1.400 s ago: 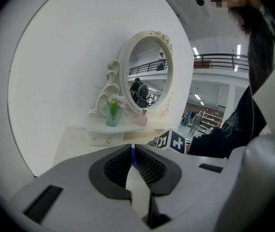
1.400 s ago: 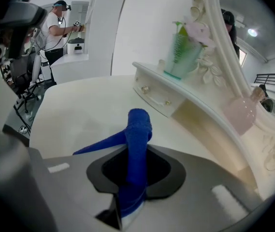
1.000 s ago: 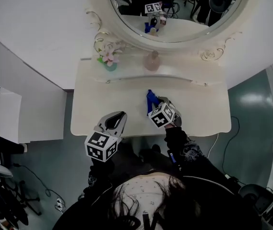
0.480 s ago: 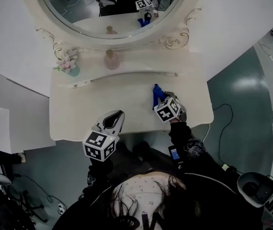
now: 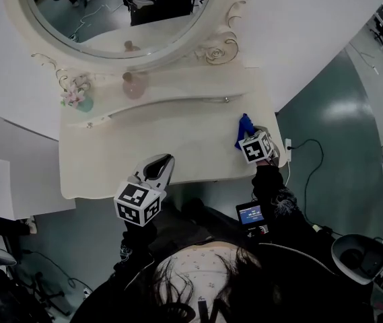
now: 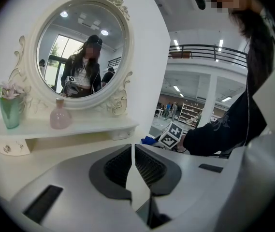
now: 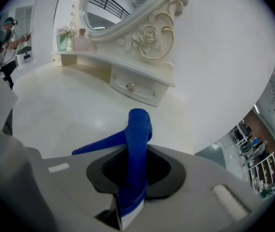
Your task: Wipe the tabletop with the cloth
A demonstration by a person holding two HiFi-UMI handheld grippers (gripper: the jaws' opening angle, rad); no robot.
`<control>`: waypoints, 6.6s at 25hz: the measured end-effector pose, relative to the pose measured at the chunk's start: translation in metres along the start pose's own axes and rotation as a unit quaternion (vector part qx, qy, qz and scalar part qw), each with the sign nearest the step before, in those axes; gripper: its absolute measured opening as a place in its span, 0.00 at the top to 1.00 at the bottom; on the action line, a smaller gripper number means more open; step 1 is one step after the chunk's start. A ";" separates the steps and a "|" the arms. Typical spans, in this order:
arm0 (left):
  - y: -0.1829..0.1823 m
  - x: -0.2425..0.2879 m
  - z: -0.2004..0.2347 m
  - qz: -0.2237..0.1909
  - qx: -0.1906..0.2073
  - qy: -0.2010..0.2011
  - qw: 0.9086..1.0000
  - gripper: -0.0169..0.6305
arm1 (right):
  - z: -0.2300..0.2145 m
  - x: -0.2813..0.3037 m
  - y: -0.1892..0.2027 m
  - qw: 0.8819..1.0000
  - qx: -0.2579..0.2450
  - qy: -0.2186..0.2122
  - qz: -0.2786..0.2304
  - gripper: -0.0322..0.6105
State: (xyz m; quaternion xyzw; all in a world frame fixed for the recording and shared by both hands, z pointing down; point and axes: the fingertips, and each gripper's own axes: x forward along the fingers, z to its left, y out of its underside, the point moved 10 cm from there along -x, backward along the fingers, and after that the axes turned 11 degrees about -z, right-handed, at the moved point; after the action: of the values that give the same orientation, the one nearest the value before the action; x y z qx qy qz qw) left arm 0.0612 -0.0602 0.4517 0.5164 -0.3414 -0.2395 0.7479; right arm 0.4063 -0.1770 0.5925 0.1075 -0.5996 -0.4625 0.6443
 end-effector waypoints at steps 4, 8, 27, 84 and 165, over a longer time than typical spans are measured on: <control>0.000 0.005 -0.011 0.002 0.007 0.002 1.000 0.97 | -0.029 -0.006 0.020 1.000 -0.001 0.026 0.012 0.83; 0.000 0.007 -0.018 0.006 0.011 0.002 1.000 0.97 | -0.056 -0.013 0.040 0.998 0.000 0.056 0.025 0.83; 0.010 -0.034 -0.014 0.008 0.005 -0.047 0.999 0.97 | -0.054 -0.021 0.022 0.997 0.032 0.068 0.004 0.83; 0.088 -0.455 0.157 -0.073 -0.089 -0.311 0.944 0.97 | 0.657 -0.034 -0.210 0.816 -0.486 -0.252 -0.186 0.83; 0.051 -0.007 -0.165 0.012 0.012 -0.004 1.000 0.97 | -0.039 -0.095 0.129 0.969 -0.238 0.068 -0.002 0.84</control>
State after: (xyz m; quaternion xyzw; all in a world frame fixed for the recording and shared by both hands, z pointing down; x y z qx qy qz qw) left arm 0.1827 0.0632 0.4593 0.5203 -0.3536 -0.2289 0.7429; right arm 0.5146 -0.0541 0.6078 -0.0163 -0.4270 -0.5846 0.6896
